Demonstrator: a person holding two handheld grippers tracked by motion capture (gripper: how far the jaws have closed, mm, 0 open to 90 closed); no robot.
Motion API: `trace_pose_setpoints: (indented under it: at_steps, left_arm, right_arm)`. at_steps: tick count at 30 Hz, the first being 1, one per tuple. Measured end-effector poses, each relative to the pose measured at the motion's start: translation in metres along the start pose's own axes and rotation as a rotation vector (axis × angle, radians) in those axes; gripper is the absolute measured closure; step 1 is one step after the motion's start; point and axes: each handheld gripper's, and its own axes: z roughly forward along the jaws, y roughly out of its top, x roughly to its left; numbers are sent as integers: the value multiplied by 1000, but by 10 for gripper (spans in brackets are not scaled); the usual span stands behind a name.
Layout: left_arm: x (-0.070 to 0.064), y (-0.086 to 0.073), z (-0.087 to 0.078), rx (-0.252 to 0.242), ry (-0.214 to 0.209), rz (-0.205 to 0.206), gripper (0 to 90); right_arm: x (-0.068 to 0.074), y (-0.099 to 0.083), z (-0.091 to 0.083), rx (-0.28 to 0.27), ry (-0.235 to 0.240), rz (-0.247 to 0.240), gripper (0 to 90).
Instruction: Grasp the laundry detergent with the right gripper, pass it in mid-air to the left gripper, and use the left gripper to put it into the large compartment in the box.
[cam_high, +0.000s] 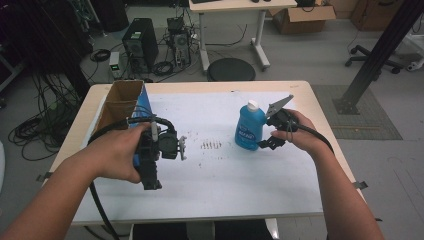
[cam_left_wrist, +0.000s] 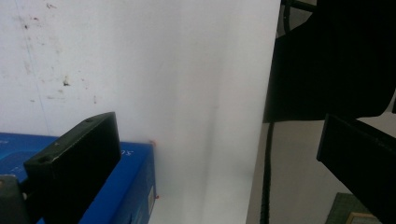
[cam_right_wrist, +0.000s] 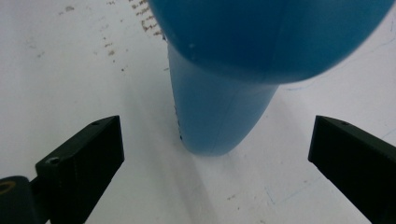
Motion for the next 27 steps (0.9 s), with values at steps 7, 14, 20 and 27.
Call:
trace_pose_setpoints:
  at_steps: [7, 14, 20, 27]
  left_arm:
    - [0, 0, 1, 2, -3, -7, 2]
    - [-2, 0, 1, 10, -3, -11, 2]
    - [-2, 0, 1, 13, -4, -12, 2]
    - [-2, 2, 3, 17, -9, -8, 2]
  right_arm:
    - [1, -1, 4, -45, 2, 10, 34]
    - [0, -4, 8, -108, 7, 25, 24]
    - [-1, -9, 10, -159, 6, 53, 22]
    - [0, -12, 14, -225, 1, 70, 21]
